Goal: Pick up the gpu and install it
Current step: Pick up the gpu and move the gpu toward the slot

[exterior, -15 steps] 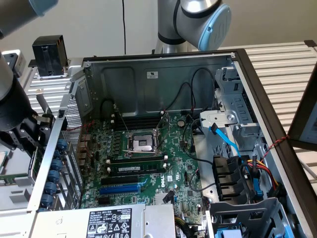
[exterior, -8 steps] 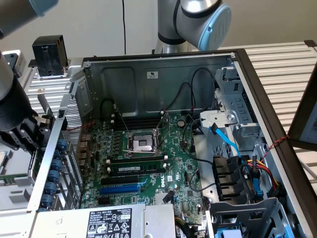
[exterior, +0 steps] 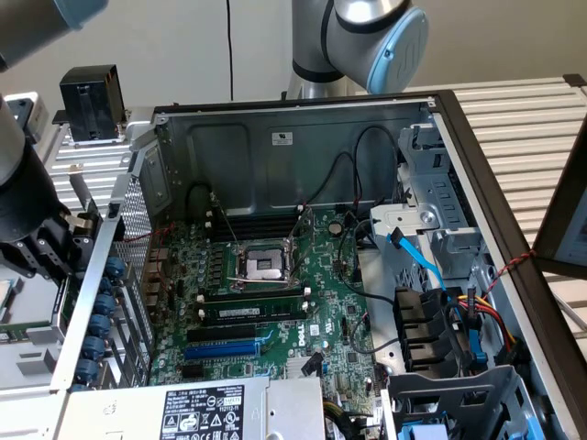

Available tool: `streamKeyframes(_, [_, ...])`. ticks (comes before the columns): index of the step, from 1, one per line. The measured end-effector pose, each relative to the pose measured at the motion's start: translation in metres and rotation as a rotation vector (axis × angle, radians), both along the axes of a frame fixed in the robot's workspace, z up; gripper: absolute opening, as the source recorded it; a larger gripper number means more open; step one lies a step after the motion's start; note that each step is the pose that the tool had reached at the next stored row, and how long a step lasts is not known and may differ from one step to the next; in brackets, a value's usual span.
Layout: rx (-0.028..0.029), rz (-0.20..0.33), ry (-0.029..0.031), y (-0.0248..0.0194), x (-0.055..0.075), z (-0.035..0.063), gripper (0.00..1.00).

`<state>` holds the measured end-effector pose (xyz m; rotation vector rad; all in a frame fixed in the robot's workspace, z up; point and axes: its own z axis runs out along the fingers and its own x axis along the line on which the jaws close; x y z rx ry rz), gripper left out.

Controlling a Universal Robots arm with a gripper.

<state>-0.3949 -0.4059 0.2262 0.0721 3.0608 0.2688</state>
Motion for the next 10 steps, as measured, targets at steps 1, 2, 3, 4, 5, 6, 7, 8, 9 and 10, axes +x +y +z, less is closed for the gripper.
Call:
streamKeyframes(1, [-0.0001,0.001,0.0003,0.0,0.0,0.0032,0.27])
streamKeyframes(2, [-0.0004,0.002,0.0007,0.0,0.0,0.0073,0.27])
streamKeyframes(3, [-0.0002,0.003,0.0004,0.0,0.0,0.0109,0.27])
streamKeyframes(4, [-0.0002,0.004,0.0004,0.0,0.0,0.0147,0.27])
streamKeyframes(5, [-0.0003,0.005,0.0004,0.0,0.0,0.0179,0.27])
streamKeyframes(6, [-0.0003,0.007,0.0004,0.0,0.0,0.0212,0.27])
streamKeyframes(7, [-0.0003,0.008,0.0004,0.0,0.0,0.0253,0.27])
streamKeyframes(8, [-0.0003,0.009,0.0004,0.0,0.0,0.0298,0.27])
streamKeyframes(9, [-0.0004,0.011,0.0005,0.0,0.0,0.0342,0.27])
streamKeyframes(10, [-0.0002,0.012,0.0003,0.0,0.0,0.0391,0.27])
